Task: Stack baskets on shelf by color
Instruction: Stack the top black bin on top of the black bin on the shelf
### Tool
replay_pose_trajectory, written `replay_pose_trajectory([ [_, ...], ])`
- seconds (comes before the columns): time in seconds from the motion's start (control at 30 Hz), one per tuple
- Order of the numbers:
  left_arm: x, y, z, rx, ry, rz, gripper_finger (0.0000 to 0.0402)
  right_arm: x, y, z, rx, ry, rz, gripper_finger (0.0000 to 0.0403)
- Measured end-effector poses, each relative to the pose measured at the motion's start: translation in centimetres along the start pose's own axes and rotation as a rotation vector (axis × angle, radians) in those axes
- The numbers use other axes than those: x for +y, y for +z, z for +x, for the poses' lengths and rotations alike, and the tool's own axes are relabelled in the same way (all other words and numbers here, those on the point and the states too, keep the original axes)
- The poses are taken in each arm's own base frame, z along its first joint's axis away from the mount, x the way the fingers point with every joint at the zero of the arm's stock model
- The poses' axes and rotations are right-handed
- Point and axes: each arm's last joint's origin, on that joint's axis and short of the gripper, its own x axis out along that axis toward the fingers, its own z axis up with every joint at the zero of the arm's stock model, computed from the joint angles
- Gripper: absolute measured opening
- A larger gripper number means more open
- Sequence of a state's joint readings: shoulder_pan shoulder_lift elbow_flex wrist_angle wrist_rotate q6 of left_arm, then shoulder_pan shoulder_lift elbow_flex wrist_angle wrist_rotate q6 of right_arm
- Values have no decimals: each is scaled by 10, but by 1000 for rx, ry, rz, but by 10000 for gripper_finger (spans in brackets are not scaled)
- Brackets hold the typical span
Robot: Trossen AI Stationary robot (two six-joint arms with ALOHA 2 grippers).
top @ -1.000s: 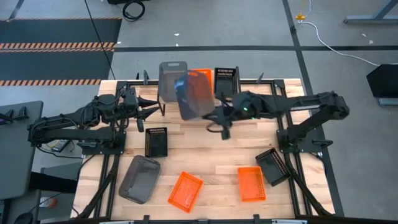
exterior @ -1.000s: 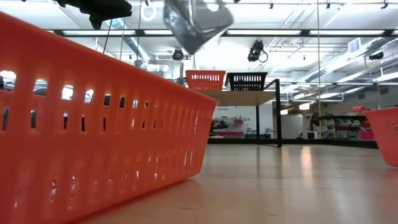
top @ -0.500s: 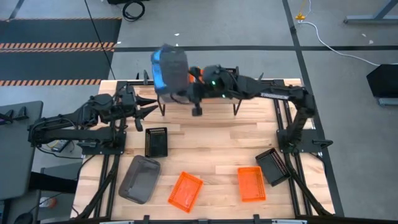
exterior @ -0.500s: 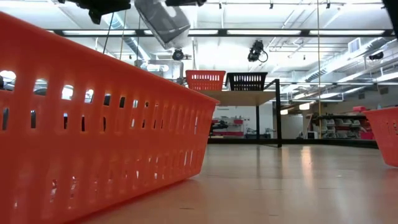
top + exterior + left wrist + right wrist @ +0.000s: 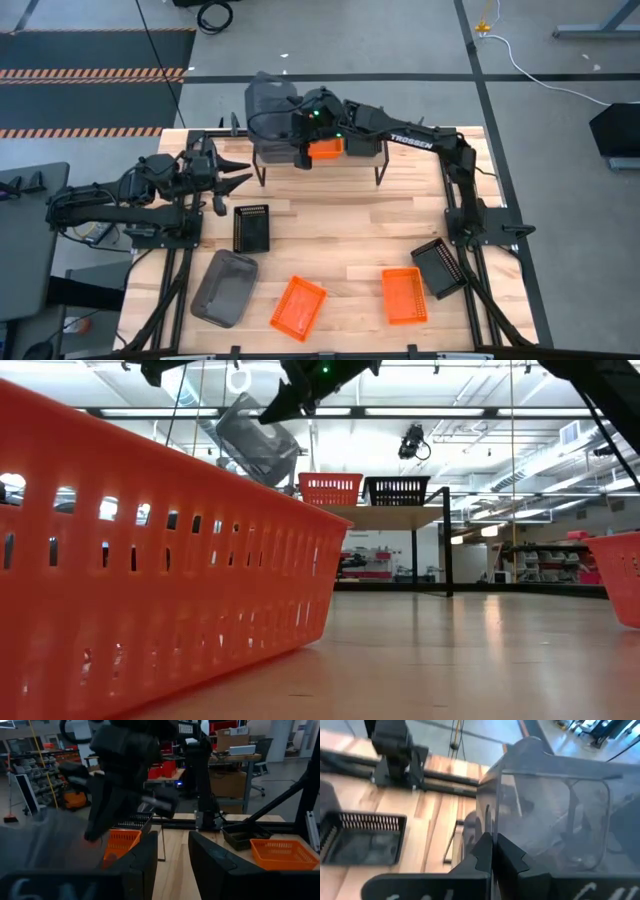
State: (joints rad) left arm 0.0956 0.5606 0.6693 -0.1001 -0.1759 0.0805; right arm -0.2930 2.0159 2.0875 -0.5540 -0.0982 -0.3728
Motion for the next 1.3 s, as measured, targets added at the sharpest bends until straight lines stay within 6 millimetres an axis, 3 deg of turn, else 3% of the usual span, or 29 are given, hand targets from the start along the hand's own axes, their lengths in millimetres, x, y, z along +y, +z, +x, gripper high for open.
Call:
replay_pose_trajectory([
  [0.47, 0, 0, 0, 2, 4, -6, 117, -3, 3, -12, 30, 1, 99, 20],
  [1.0, 0, 0, 0, 4, 4, -8, 117, 3, 3, -11, 52, 2, 82, 136],
  [1.3, 0, -1, 0, 8, 3, -15, 117, 10, 0, -12, 105, 27, 81, 149],
])
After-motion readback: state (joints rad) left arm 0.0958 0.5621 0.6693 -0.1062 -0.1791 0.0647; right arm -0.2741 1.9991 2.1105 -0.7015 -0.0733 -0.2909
